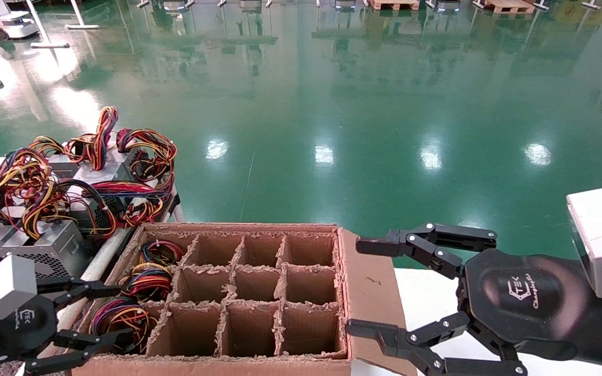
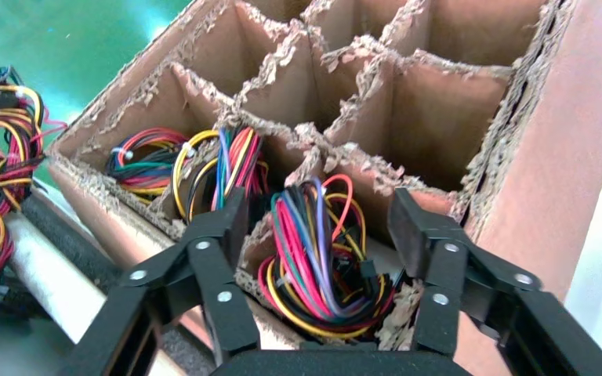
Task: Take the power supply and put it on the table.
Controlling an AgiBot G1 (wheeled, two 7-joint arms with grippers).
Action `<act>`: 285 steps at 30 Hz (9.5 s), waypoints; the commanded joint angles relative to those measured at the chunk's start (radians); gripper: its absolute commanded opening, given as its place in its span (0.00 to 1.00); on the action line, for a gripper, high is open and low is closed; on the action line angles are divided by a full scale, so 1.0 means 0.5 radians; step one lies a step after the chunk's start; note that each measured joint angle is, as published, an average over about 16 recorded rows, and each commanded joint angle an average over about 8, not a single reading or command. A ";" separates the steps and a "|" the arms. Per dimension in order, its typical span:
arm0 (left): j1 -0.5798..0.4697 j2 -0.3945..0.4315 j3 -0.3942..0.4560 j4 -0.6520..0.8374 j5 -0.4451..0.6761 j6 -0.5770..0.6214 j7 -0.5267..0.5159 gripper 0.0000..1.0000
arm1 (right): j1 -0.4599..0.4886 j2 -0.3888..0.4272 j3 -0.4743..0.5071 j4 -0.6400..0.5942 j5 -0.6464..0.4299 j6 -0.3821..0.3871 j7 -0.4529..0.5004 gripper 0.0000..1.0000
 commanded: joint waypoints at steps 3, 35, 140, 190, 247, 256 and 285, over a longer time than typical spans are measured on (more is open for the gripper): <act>0.024 -0.006 -0.004 0.027 0.003 -0.015 0.031 0.00 | 0.000 0.000 0.000 0.000 0.000 0.000 0.000 1.00; 0.222 0.068 -0.122 0.222 -0.362 -0.003 0.084 0.00 | 0.000 0.000 -0.001 0.000 0.000 0.000 0.000 1.00; 0.605 -0.371 -0.851 0.376 -0.866 -0.260 0.405 0.00 | 0.001 0.001 -0.002 0.000 0.002 0.001 -0.001 1.00; 0.324 -0.242 -0.643 0.709 -0.686 -0.052 0.493 1.00 | 0.000 0.001 -0.003 0.000 0.002 0.002 -0.002 1.00; -0.328 0.017 -0.617 0.802 -0.779 0.007 0.323 1.00 | 0.001 0.001 -0.003 -0.001 0.002 0.002 -0.002 1.00; -0.526 0.119 -0.543 0.827 -0.744 -0.038 0.285 1.00 | 0.000 0.002 -0.003 -0.002 0.004 0.003 -0.002 1.00; -0.327 0.233 -0.366 0.265 -0.772 0.170 0.077 1.00 | 0.001 0.002 -0.004 -0.002 0.004 0.003 -0.002 1.00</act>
